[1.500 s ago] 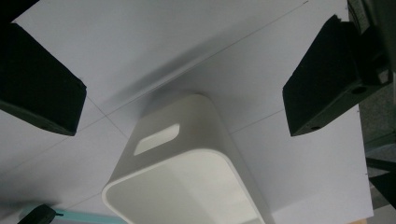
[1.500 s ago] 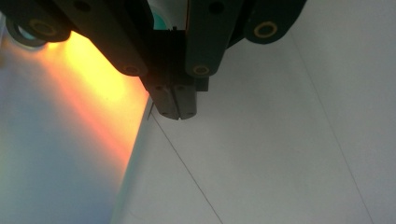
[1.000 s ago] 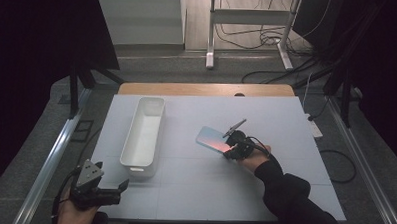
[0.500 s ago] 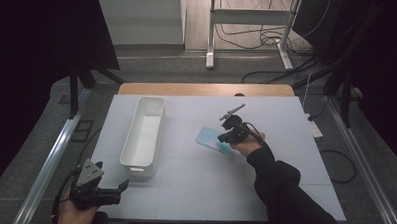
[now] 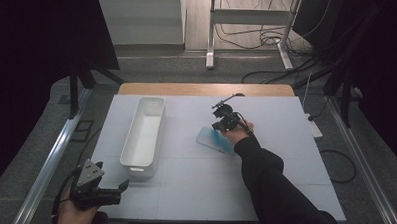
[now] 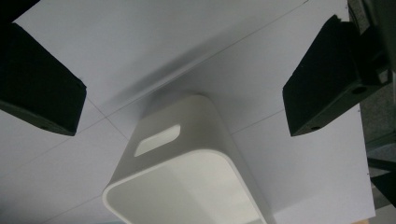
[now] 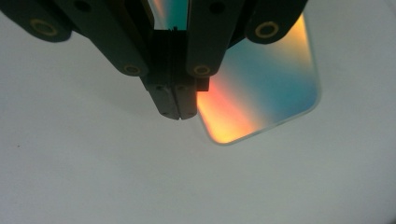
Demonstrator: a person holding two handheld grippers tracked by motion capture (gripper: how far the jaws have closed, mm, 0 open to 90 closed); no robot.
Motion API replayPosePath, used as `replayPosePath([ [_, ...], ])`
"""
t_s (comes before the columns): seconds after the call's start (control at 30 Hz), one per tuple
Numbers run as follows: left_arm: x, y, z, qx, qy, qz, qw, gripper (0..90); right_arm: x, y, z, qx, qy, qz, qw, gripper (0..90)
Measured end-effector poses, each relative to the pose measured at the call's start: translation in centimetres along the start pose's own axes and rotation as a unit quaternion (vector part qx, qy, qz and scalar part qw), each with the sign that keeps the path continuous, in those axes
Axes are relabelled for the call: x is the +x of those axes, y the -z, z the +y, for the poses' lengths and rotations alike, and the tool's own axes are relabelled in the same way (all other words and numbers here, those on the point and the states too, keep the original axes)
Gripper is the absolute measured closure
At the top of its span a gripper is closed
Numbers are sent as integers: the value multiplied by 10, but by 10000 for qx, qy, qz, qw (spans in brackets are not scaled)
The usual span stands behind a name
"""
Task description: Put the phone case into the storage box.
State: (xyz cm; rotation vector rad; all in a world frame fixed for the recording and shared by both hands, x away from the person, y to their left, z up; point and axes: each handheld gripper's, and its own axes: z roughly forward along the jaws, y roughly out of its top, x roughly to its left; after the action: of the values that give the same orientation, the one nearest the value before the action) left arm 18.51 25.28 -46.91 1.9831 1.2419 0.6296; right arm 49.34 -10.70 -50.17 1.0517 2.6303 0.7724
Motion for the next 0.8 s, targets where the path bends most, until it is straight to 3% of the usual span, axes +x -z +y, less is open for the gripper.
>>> replayPosePath([
  [0.13,0,0,0,3,-16,-2,10000,4,-3,-8,3,54,-79,-68,9999,896],
  [0.23,0,0,0,3,-15,0,10000,4,1,-12,5,72,-109,60,9999,896],
  [0.4,0,0,0,5,-17,0,10000,4,9,-12,6,111,-17,248,9996,896],
  [0.57,-1,0,0,6,-34,11,10000,4,26,-10,4,244,230,446,9984,896],
  [0.8,-2,-1,0,26,-54,26,10000,4,41,-1,-8,306,370,624,9969,896],
])
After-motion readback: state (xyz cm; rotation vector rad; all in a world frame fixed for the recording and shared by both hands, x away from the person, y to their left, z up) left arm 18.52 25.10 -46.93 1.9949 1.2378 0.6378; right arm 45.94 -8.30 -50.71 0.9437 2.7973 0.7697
